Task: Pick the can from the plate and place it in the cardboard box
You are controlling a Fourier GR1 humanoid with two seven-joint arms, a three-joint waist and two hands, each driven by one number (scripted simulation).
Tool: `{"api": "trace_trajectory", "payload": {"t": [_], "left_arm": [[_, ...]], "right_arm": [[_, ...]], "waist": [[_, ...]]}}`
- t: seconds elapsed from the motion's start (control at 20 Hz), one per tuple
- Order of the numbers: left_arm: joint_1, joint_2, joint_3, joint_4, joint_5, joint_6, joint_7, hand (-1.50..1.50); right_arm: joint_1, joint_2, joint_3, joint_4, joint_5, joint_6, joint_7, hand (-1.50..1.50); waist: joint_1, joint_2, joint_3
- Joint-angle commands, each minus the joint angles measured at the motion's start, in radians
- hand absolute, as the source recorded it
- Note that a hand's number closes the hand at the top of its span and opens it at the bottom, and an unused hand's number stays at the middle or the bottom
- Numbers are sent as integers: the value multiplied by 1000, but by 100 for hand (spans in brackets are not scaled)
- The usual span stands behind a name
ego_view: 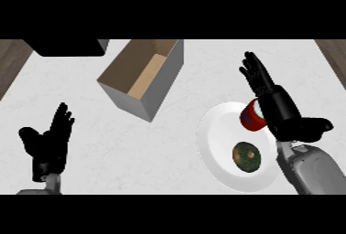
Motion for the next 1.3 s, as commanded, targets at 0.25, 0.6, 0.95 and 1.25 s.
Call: {"api": "trace_trajectory", "payload": {"t": [0.25, 0.6, 0.95, 1.25], "left_arm": [[-64, 261, 42, 87, -208, -42, -76, 0], [-64, 263, 36, 87, -181, -90, -53, 0], [-73, 255, 58, 174, -172, -143, -117, 0], [-109, 224, 36, 168, -220, -97, -81, 0]], "right_arm": [[63, -128, -208, 118, -260, 277, -43, -150], [237, -230, -155, 321, 20, 292, -536, -150], [88, -372, -224, 611, 142, 467, -851, -150], [-19, -477, -95, 579, 380, 404, -688, -150]], "waist": [[-6, 34, -10], [-7, 33, -7], [12, 30, -12], [16, 28, -14]]}}
